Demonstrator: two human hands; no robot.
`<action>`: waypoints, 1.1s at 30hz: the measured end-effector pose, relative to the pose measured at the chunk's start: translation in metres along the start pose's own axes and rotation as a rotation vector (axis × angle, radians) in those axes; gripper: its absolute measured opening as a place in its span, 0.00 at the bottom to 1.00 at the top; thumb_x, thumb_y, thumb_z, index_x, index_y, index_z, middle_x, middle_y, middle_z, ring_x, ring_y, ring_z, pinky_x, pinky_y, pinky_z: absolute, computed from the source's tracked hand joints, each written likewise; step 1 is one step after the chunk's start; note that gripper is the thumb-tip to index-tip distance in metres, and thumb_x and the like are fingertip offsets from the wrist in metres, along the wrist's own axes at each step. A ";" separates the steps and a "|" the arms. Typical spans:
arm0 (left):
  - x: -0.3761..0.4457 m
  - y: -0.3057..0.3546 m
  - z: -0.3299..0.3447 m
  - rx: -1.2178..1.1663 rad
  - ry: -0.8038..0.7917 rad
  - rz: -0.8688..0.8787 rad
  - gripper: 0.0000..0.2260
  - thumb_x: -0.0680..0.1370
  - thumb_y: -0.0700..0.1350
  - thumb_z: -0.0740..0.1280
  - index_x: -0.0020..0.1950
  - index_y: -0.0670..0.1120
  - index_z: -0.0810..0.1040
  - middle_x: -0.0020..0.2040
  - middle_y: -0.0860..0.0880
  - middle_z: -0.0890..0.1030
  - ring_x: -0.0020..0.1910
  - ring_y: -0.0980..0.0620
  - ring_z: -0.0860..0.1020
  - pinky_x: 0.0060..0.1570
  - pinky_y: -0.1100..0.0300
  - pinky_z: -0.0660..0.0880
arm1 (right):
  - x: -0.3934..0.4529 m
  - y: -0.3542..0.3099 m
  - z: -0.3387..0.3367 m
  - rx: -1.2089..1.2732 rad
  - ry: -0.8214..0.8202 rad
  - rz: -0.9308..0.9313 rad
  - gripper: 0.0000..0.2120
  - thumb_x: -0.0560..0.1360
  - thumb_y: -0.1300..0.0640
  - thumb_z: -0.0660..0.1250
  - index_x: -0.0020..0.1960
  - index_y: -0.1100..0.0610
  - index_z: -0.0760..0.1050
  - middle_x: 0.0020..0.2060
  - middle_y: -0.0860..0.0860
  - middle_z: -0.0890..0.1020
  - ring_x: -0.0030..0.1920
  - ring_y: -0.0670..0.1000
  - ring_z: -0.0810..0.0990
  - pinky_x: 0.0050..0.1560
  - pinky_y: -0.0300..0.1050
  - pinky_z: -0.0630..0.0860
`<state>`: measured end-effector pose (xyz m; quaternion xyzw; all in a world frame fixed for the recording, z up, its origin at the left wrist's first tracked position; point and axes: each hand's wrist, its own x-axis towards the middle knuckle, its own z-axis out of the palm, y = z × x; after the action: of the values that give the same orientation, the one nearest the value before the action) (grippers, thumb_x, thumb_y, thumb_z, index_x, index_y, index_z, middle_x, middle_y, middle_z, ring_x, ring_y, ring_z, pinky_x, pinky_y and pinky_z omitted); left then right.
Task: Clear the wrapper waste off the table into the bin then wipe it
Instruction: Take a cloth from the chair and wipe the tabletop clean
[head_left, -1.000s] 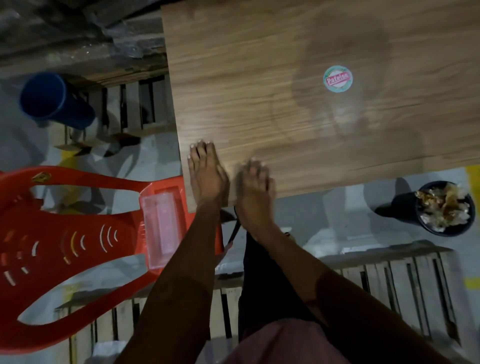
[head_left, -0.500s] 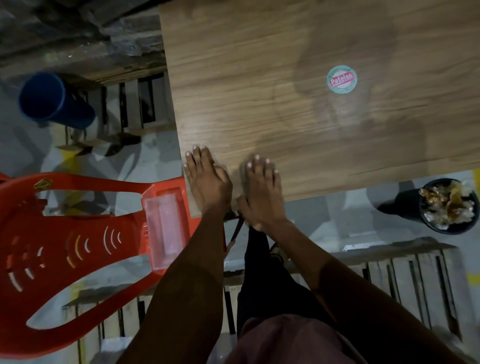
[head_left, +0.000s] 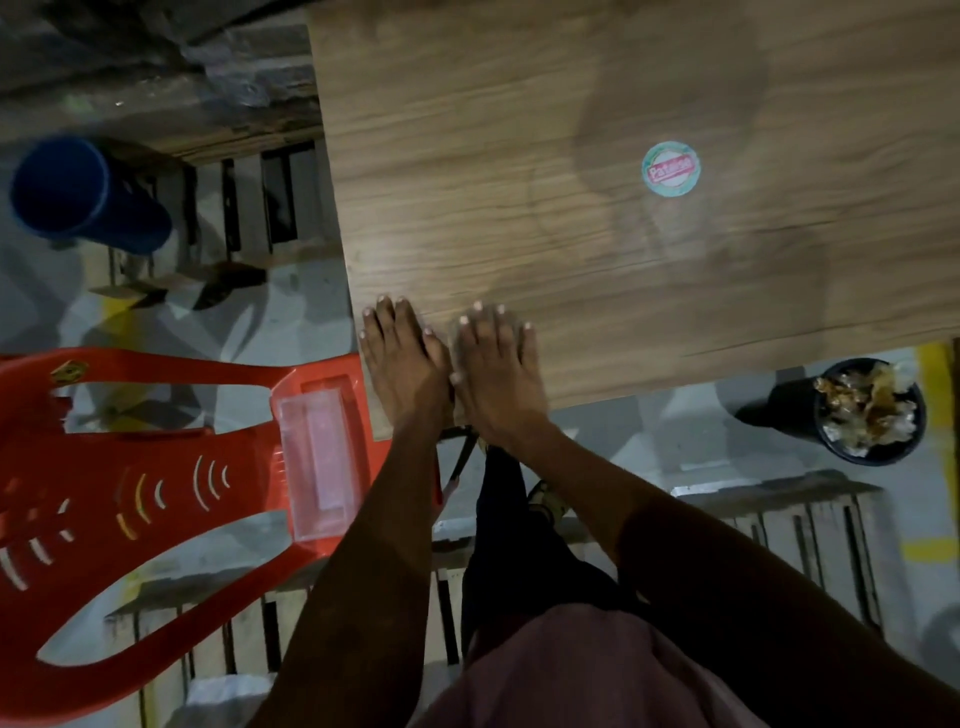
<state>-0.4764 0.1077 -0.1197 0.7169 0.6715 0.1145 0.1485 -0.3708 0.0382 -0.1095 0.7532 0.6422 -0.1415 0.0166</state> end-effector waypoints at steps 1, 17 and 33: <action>-0.001 0.001 -0.001 0.005 -0.002 -0.003 0.24 0.84 0.48 0.55 0.79 0.44 0.64 0.81 0.43 0.63 0.82 0.43 0.55 0.81 0.47 0.51 | 0.000 0.006 0.000 0.000 -0.010 -0.093 0.33 0.84 0.44 0.44 0.84 0.59 0.46 0.83 0.61 0.48 0.82 0.65 0.48 0.79 0.69 0.50; 0.055 0.015 -0.016 0.002 -0.098 0.063 0.24 0.77 0.44 0.62 0.73 0.42 0.67 0.73 0.41 0.70 0.75 0.40 0.65 0.73 0.43 0.65 | 0.045 0.048 -0.017 0.011 0.034 -0.256 0.32 0.85 0.44 0.50 0.84 0.56 0.47 0.84 0.58 0.51 0.83 0.61 0.48 0.81 0.64 0.50; 0.112 0.014 -0.029 -0.008 -0.124 0.139 0.22 0.82 0.46 0.59 0.76 0.43 0.66 0.74 0.41 0.71 0.65 0.39 0.72 0.66 0.44 0.68 | 0.107 0.047 -0.037 0.077 -0.006 -0.134 0.32 0.85 0.46 0.48 0.84 0.56 0.45 0.84 0.56 0.47 0.83 0.60 0.45 0.81 0.64 0.49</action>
<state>-0.4657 0.2198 -0.0912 0.7669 0.6092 0.0826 0.1841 -0.3034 0.1410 -0.1064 0.7081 0.6854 -0.1690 -0.0197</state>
